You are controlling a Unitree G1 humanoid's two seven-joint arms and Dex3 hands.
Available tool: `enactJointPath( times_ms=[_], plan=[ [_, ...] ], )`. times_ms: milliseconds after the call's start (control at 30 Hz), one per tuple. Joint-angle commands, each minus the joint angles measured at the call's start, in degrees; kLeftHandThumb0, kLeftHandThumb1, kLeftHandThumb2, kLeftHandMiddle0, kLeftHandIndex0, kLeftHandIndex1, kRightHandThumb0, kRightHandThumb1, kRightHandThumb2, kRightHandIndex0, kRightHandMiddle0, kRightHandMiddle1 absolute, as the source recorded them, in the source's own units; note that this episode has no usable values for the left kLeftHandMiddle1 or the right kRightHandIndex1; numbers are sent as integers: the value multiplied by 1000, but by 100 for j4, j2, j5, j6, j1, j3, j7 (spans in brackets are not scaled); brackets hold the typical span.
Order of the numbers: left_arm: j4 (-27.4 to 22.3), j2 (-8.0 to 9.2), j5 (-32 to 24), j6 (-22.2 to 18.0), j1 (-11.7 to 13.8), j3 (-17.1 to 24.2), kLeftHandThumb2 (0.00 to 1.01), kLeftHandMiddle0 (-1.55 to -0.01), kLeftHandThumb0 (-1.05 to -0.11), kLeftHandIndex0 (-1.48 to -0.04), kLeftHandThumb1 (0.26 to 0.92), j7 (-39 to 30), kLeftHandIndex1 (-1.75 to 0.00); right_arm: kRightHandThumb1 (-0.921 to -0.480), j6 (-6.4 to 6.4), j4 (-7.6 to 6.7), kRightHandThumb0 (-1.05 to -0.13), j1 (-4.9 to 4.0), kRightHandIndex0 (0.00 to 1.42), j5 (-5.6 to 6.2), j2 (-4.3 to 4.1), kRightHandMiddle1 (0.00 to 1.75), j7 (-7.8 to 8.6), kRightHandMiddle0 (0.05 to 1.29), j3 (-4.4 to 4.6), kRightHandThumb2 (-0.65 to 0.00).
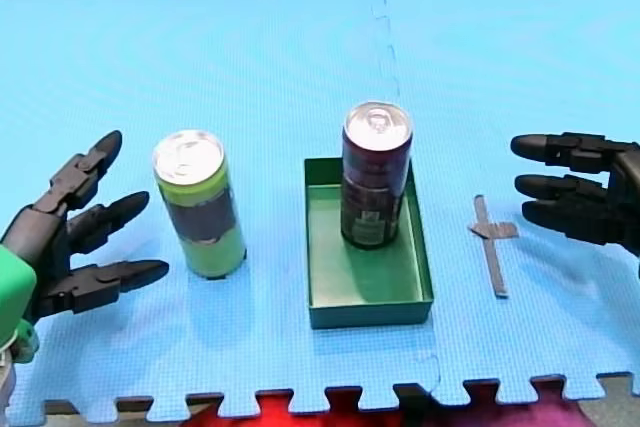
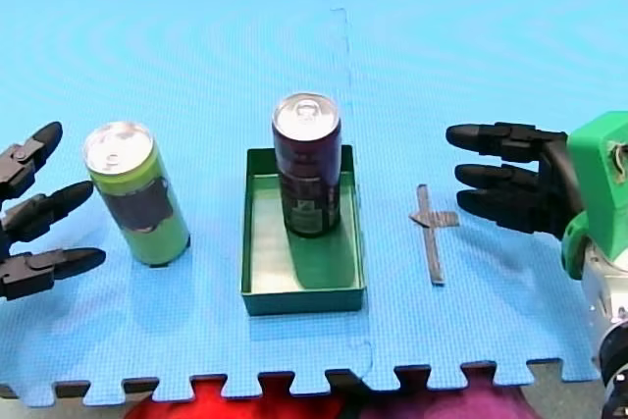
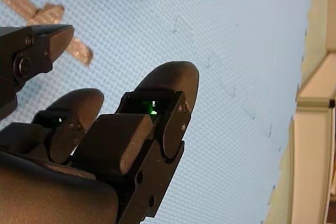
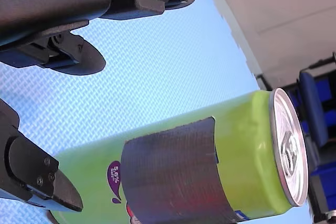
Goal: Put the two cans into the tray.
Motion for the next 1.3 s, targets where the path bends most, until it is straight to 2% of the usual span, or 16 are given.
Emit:
enactJointPath(
  times_ms=[0,233,400,933,1267],
  plan=[
    [128,34,-115,45,-75,53,3,-459,-926,-155,614,-181,-1,-765,-28,-2,-575,-11,751,35,-27,2,3,1025,-24,0],
    [340,73,-276,119,-192,132,1,-411,-936,-151,614,-610,0,-765,-15,22,-572,-26,752,49,-32,1,25,1026,-62,0],
    [380,57,-237,101,-222,138,1,-386,-948,-149,615,-567,0,-762,-18,34,-573,-28,755,80,-25,1,55,1026,-100,0],
    [590,-44,-76,100,-437,78,1,-384,-969,-144,619,-244,0,-758,-18,73,-581,-33,766,74,-50,1,72,1029,-125,0],
    [879,-149,-125,107,-712,96,2,-388,-987,-146,625,-418,-1,-762,-30,84,-584,-25,767,86,-62,0,112,1030,-144,-1]
  ],
)
